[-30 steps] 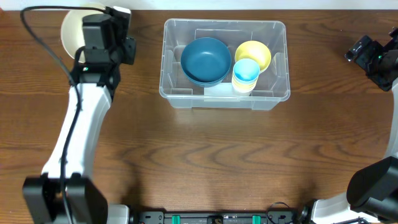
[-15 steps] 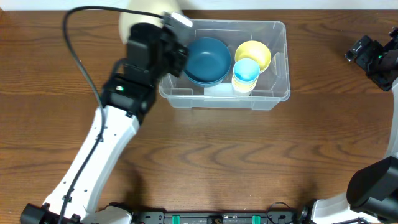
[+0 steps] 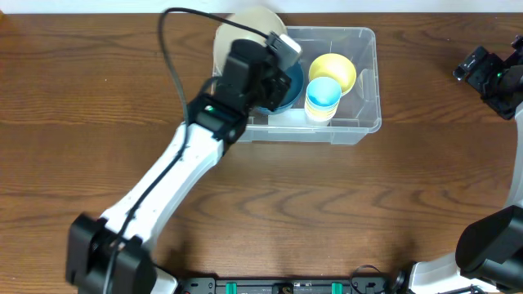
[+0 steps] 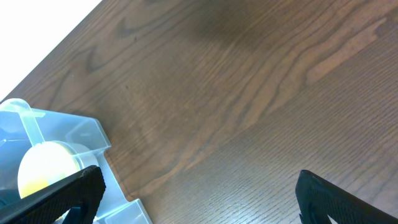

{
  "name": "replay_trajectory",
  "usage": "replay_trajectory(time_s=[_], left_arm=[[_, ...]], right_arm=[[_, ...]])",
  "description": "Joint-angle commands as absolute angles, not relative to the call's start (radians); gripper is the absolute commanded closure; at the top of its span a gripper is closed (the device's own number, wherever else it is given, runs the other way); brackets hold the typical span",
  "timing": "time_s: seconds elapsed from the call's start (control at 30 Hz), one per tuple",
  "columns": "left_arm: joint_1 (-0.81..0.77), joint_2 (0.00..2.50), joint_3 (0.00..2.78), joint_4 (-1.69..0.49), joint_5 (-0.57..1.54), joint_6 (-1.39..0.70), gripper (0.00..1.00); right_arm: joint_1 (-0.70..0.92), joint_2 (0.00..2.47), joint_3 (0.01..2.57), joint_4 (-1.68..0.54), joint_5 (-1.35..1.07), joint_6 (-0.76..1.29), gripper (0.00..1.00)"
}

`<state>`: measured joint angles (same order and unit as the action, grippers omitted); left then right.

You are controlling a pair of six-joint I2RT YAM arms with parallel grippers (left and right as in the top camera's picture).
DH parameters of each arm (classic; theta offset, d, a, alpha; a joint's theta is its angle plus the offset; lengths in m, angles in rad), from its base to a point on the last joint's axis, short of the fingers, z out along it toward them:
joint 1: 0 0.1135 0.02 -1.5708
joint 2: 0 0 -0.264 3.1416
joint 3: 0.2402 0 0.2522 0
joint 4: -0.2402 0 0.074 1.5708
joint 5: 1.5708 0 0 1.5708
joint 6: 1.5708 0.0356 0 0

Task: Pack container
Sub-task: 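Carry the cream bowl onto the blue bowls and release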

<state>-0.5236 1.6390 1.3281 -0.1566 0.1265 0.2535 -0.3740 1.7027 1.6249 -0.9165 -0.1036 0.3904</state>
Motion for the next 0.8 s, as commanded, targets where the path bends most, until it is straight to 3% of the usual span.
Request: replay_trajectory(time_s=[0.0,0.4,0.53,0.77], left_arm=[[-0.546,1.684,1.328,-0.125,0.139,0.241,0.94],[-0.547,1.774,1.328,-0.102,0.139,0.234,0.94],[-0.543,1.779,1.328,-0.09,0.138,0.235,0.74],[-0.524,1.778,1.328,-0.065,0.057,0.234,0.7]], right_arm=[[-0.379,1.678,1.632,-0.916,-0.101,0.399,0.01],[-0.379,1.678,1.632,-0.916,-0.101,0.399,0.01],[-0.379,1.678,1.632,-0.916,-0.101,0.399,0.01],[-0.379,1.678,1.632,-0.916,-0.101,0.399,0.01]])
